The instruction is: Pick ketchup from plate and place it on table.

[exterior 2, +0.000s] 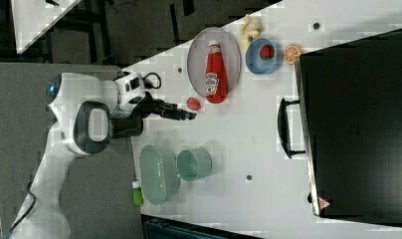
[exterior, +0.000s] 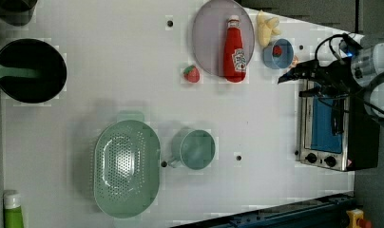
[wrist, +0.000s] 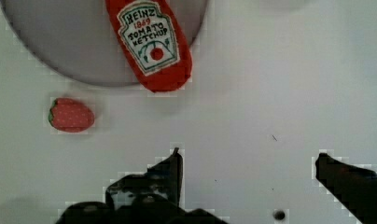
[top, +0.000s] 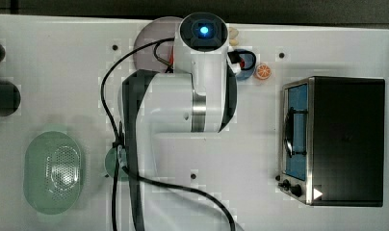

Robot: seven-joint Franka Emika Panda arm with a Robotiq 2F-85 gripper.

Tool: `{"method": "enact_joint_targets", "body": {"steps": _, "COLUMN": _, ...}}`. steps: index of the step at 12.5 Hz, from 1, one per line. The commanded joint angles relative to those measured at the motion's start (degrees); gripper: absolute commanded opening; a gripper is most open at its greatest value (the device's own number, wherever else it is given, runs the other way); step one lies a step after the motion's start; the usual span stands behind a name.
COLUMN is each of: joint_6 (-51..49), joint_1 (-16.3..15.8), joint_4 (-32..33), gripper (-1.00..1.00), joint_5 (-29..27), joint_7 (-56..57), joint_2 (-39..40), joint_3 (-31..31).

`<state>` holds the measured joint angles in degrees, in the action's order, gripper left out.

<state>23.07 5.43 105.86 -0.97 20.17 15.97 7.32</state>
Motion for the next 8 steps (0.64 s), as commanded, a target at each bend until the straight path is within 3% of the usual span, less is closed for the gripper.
{"method": "enact_joint_targets", "body": {"steps": 1, "joint_6": 5.98, "joint_1": -1.68, "joint_4": -2.62, "gripper": 1.0, "joint_5": 0.66, "joint_7": 9.16, "joint_2": 3.83, "joint_3": 0.69}}
{"method": "enact_joint_targets", "body": {"steps": 8, "joint_6": 21.1, "joint_1": -1.96, "joint_4": -2.67, "gripper": 1.0, "joint_5": 5.92, "joint_7": 13.84, "joint_2": 13.42, "joint_3": 0.6}}
